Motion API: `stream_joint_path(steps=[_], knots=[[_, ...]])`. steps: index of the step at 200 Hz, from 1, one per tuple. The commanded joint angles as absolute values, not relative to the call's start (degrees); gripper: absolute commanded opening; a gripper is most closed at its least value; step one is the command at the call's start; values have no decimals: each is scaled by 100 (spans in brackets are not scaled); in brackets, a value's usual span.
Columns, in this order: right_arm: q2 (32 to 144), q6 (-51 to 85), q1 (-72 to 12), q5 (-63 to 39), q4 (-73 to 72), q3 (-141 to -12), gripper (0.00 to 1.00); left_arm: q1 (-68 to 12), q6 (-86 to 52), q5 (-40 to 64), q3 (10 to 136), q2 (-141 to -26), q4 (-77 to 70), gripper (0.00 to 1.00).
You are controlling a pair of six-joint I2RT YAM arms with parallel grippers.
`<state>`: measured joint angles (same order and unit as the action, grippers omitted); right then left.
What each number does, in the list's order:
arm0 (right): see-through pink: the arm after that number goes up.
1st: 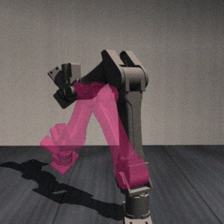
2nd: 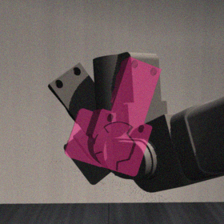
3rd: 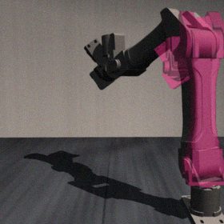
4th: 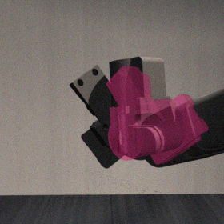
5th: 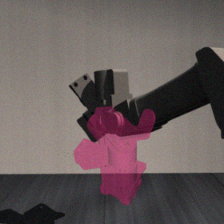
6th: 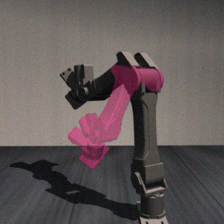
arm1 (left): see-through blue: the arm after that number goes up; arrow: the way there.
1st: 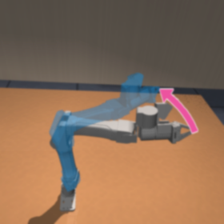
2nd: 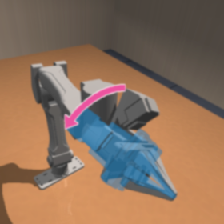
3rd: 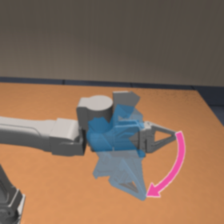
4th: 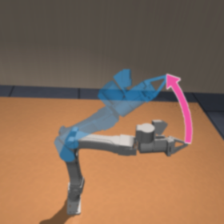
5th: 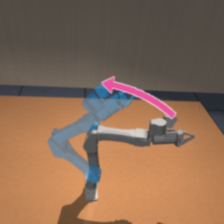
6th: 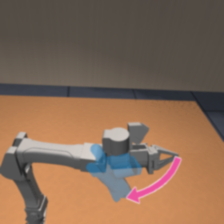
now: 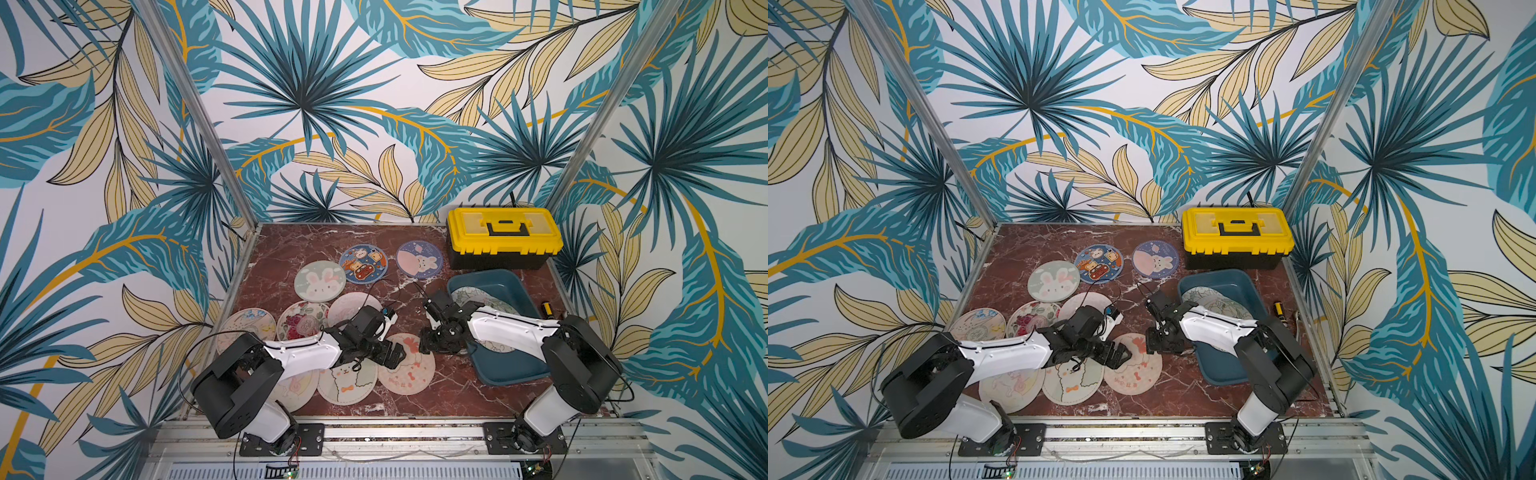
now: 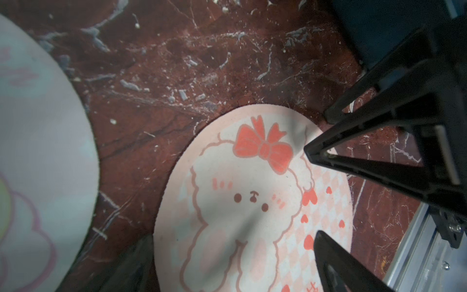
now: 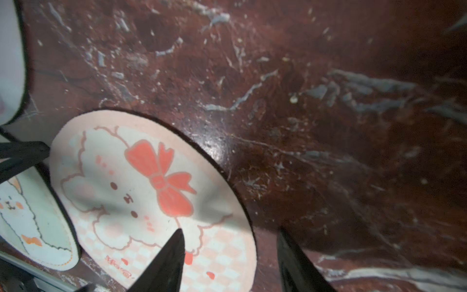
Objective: Put the coasters into the storage box
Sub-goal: Pick up the coaster from the center of the board.
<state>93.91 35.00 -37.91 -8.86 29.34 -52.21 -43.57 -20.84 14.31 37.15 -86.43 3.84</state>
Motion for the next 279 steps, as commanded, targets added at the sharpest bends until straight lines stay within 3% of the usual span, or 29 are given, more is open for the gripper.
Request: stream_joint_path(steps=[1,89,122,139,220,279], knots=[[9496,3660,-3815,-1209,2723,-4912,54,-4394,-2108,1407,3604,-8946,940,99],[9747,3858,-3824,-1485,2119,-4878,34,-4455,-2112,1303,3647,-9025,941,99],[9699,3842,-3823,-1477,2104,-4930,16,-4474,-2093,1276,3674,-9044,940,99],[9641,3791,-3824,-1419,2165,-4968,0,-4482,-2084,1236,3691,-9053,911,99],[9035,3420,-3814,-310,3159,-5696,0,-4448,-2197,347,4141,-9116,674,100],[8653,2993,-3784,606,4042,-6565,0,-4220,-2130,265,4553,-8639,590,100]])
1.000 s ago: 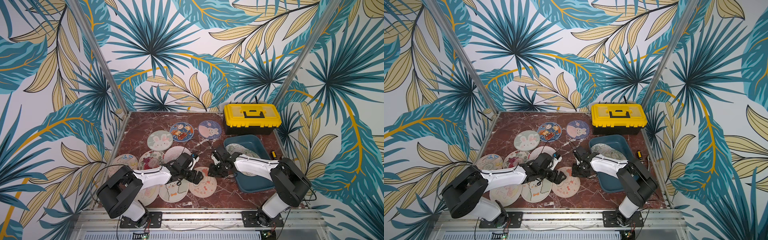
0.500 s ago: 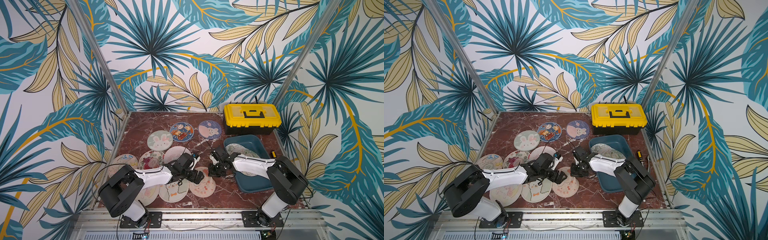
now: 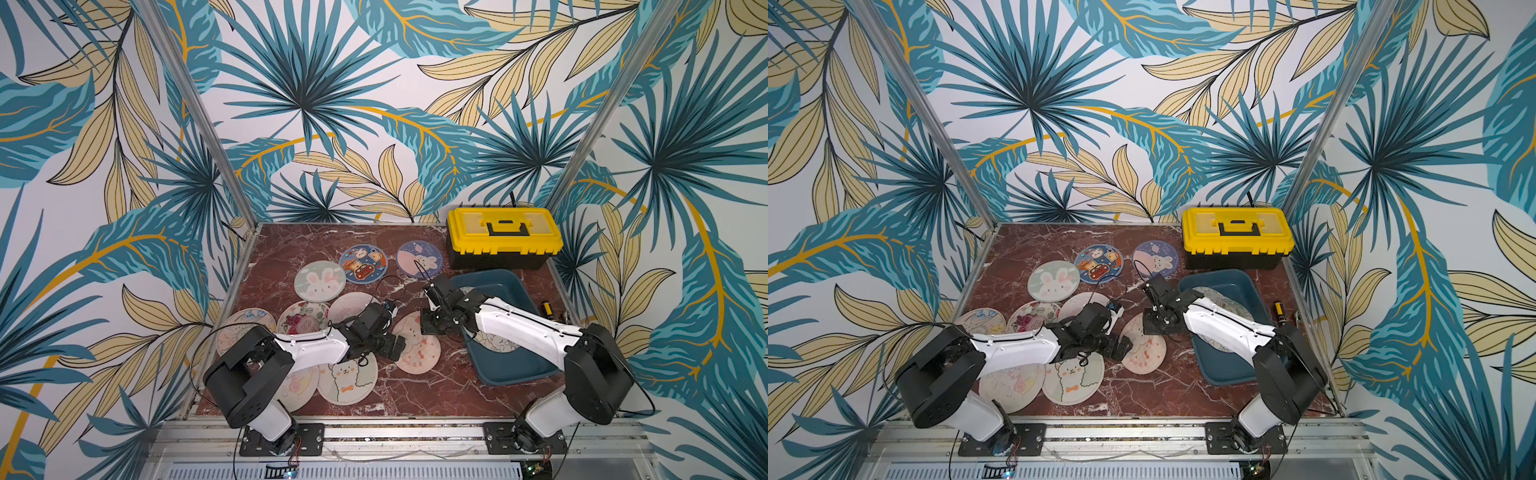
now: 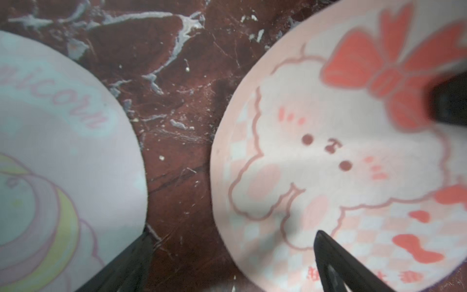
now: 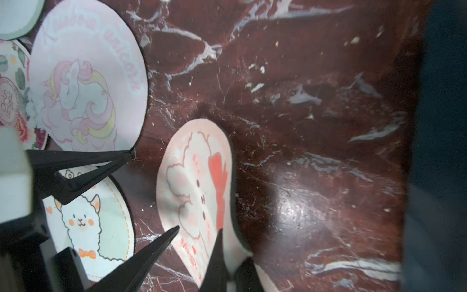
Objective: Put the coasters into the storage box
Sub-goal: Pick up the coaster from the center of the board.
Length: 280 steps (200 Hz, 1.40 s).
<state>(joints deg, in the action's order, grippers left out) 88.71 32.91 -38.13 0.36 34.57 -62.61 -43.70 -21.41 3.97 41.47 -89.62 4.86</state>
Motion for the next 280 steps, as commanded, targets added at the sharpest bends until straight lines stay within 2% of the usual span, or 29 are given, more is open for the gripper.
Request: stream_joint_path(steps=[1,60,124,200,280], knots=[[8646,2986,-3786,624,4056,-6583,0,-4210,-2133,269,4557,-8630,594,100],[8056,2670,-3666,1345,4391,-7232,0,-3979,-2151,326,5042,-8371,593,100],[7655,2500,-3176,2114,4906,-7936,0,-3681,-2036,454,5517,-8430,595,100],[7531,2442,-2097,2156,5225,-7806,0,-3271,-1880,725,5684,-8524,490,100],[8315,2283,-1598,1687,4394,-7692,0,-2998,-1766,817,5854,-8745,415,100]])
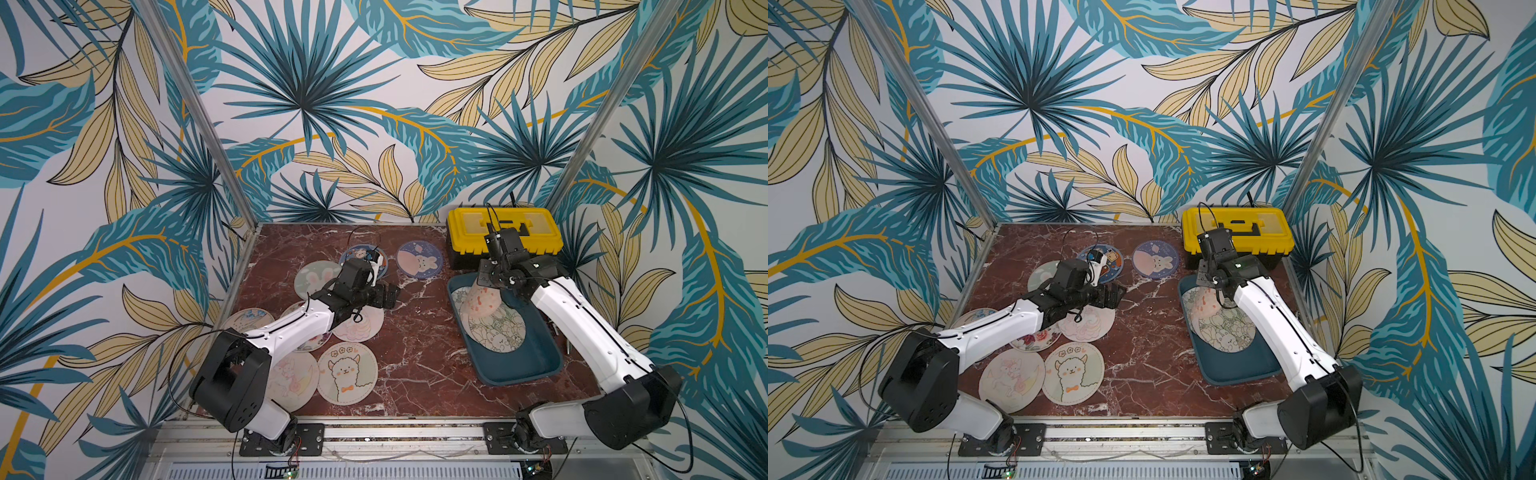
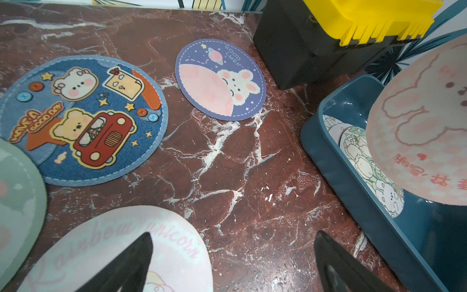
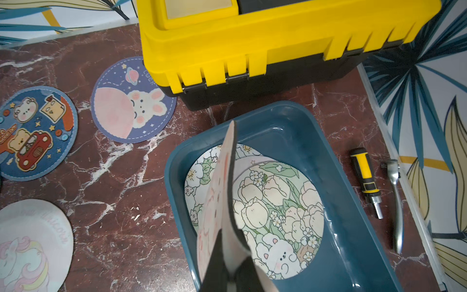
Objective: Put the coasters into the storage box
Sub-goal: Pick up the coaster from the center of the board, then place the coaster in the storage box.
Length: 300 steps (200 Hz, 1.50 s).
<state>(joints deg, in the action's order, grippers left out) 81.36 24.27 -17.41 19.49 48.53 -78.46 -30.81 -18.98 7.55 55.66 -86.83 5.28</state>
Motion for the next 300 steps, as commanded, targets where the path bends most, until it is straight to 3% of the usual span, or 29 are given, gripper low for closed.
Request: stream_joint_path(steps=[1,66,146,194,254,300], knots=[[8324,2275,-1586,1670,4376,-7691,0,-2993,-1762,813,5854,-8745,414,100],[8871,2226,-1081,1189,3899,-7344,0,-2946,-1870,712,5921,-8920,416,100],[9275,2634,-511,1389,4050,-6642,0,-2915,-1880,646,6081,-9026,414,100],[9577,2708,-466,1817,4457,-6652,7,-2908,-1916,645,6091,-9044,413,100],[9463,2628,-457,1459,4382,-6659,51,-2902,-1914,660,6123,-9070,416,100],[9256,2585,-457,1224,4403,-6674,62,-2906,-1917,668,6157,-9101,420,100]])
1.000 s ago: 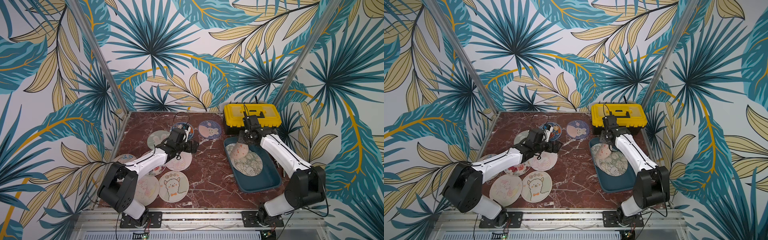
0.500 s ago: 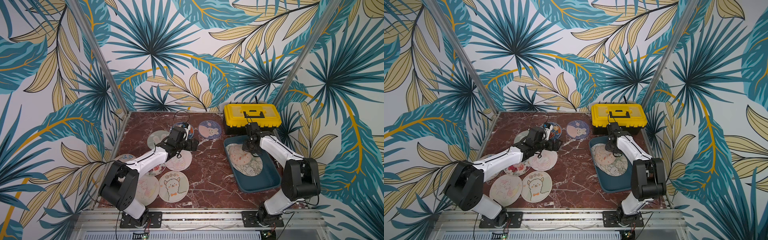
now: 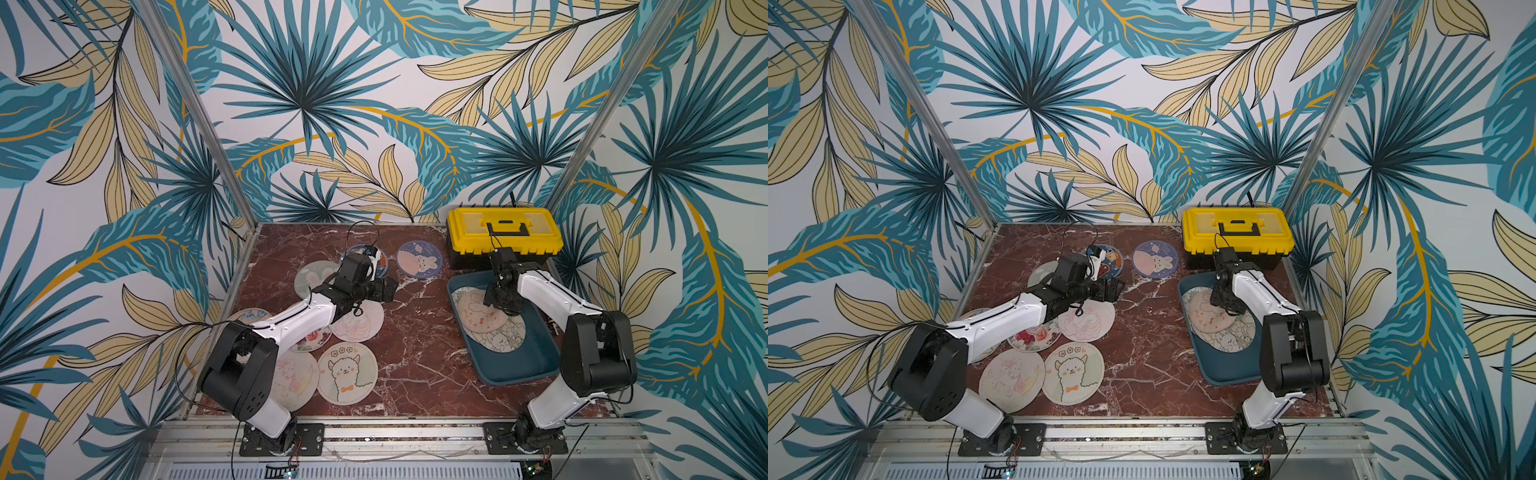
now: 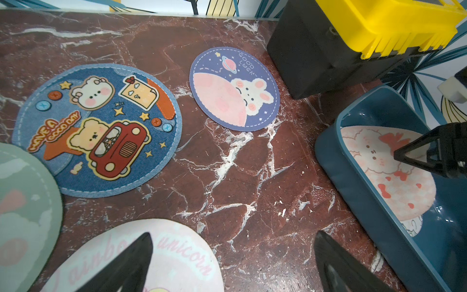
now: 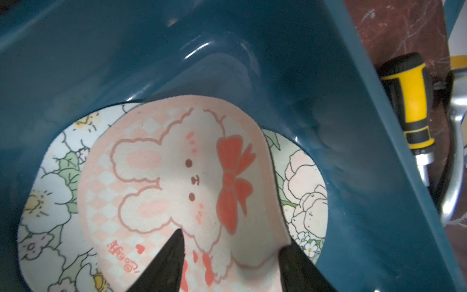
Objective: Put the coasters into the storage box
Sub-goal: Place the coaster in the storage box.
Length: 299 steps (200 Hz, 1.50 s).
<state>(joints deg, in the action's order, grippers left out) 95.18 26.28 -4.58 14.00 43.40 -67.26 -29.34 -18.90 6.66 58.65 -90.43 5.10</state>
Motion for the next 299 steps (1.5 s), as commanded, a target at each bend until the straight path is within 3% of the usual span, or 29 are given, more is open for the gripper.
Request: stream_joint_path(steps=[1,49,130,216,299], knots=[[9251,2584,-457,1227,4403,-6677,62,-2903,-1916,672,6159,-9103,417,100],[8969,2434,-475,910,4485,-6704,73,-2900,-1924,657,6179,-9120,414,100],[8681,2255,-706,230,4278,-6820,74,-2895,-1991,595,6186,-9140,415,100],[9310,1857,-1643,56,4340,-7997,74,-2541,-2601,484,5810,-9050,443,100],[10671,2095,-2621,-996,3777,-8882,73,-2304,-3055,-297,5207,-8680,1443,100]])
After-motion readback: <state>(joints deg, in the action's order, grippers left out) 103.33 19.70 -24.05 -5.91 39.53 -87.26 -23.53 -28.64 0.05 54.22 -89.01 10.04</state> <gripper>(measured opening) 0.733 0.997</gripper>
